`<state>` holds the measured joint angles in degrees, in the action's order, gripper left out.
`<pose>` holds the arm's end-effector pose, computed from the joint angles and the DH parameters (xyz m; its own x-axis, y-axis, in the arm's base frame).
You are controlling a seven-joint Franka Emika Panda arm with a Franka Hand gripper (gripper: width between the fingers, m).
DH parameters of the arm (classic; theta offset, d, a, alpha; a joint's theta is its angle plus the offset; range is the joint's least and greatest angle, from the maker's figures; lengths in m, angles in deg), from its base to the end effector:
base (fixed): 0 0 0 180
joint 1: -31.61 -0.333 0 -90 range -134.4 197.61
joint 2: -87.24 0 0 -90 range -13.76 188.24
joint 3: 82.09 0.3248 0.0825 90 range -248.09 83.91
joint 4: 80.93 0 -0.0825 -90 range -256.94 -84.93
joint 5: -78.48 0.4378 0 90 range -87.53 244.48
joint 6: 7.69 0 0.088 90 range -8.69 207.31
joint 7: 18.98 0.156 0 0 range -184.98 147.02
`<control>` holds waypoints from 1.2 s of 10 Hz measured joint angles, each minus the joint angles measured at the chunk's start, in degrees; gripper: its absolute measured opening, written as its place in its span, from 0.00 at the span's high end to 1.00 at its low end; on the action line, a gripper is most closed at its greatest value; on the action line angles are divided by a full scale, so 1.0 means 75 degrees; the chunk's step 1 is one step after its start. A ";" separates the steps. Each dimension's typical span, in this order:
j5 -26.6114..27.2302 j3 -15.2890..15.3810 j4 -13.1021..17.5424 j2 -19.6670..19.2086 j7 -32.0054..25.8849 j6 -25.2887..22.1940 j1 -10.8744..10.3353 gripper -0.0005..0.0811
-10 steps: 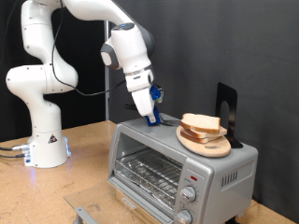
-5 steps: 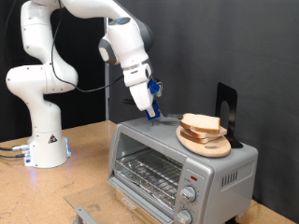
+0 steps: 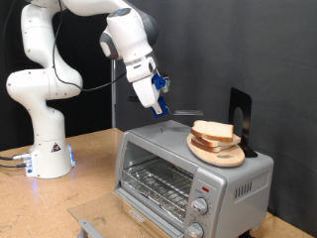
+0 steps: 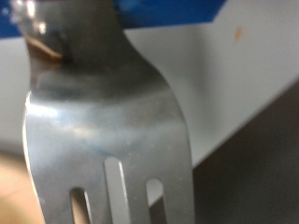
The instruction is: Make a piece of toast with the oven
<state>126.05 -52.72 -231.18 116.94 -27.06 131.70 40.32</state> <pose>0.4405 0.1726 0.3609 0.9578 -0.1304 0.2561 -0.0182 -0.9168 -0.3988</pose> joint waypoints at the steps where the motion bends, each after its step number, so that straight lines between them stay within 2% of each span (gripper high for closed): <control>1: 0.0550 -0.0041 -0.0072 0.0068 0.0110 0.0321 0.0001 0.44; 3: 0.0900 -0.0220 -0.0211 0.0298 0.0649 0.0409 0.0112 0.44; 6: 0.0529 -0.0514 -0.0270 0.0596 0.1278 -0.0201 0.0622 0.44; 9: 0.0618 -0.0525 -0.0294 0.0595 0.1171 -0.0136 0.0612 0.44; 12: 0.0669 -0.0841 -0.0603 0.0730 0.0720 -0.0018 0.0622 0.44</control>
<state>131.07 -59.03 -235.70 122.41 -21.66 131.56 44.98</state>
